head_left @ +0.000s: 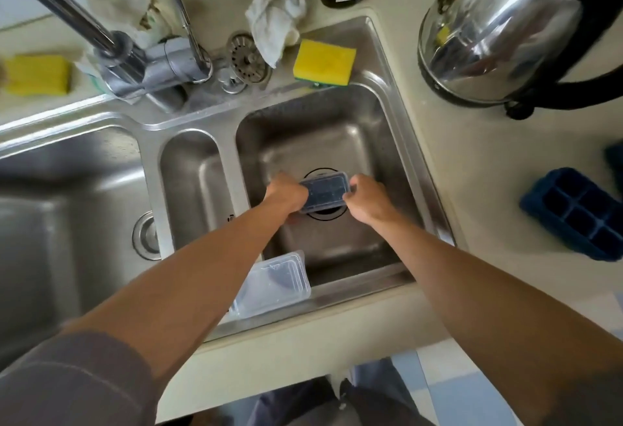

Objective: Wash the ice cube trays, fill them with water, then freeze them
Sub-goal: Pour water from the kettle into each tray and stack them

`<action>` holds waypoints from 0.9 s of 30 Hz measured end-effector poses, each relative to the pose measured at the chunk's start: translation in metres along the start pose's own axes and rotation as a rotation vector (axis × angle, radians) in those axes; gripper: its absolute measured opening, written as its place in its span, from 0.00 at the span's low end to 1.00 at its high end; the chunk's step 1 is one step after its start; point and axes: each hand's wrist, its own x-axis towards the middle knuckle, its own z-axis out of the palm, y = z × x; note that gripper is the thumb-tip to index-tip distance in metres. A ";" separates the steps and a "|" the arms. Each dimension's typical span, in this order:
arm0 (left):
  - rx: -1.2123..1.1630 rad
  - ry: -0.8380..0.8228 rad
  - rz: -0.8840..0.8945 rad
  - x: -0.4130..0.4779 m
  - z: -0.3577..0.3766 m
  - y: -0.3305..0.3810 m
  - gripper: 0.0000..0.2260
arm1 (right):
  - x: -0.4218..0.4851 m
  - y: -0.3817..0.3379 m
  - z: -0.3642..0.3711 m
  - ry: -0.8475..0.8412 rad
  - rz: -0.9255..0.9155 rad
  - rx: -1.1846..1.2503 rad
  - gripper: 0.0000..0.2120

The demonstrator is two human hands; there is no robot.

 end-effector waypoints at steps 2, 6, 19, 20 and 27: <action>-0.005 -0.007 -0.006 0.005 0.005 -0.001 0.14 | 0.005 0.001 0.003 0.001 -0.008 -0.020 0.06; -0.014 -0.010 -0.016 0.013 0.010 0.000 0.15 | 0.009 0.004 0.006 0.040 -0.010 -0.043 0.06; -0.151 -0.052 -0.097 0.026 0.014 -0.007 0.09 | 0.021 0.013 0.013 0.044 0.055 -0.112 0.10; -0.177 -0.057 -0.113 0.027 0.014 -0.007 0.09 | 0.023 0.013 0.013 0.038 0.067 -0.103 0.12; -0.322 -0.081 -0.185 0.034 0.016 -0.013 0.08 | 0.027 0.006 0.012 -0.041 0.135 0.028 0.12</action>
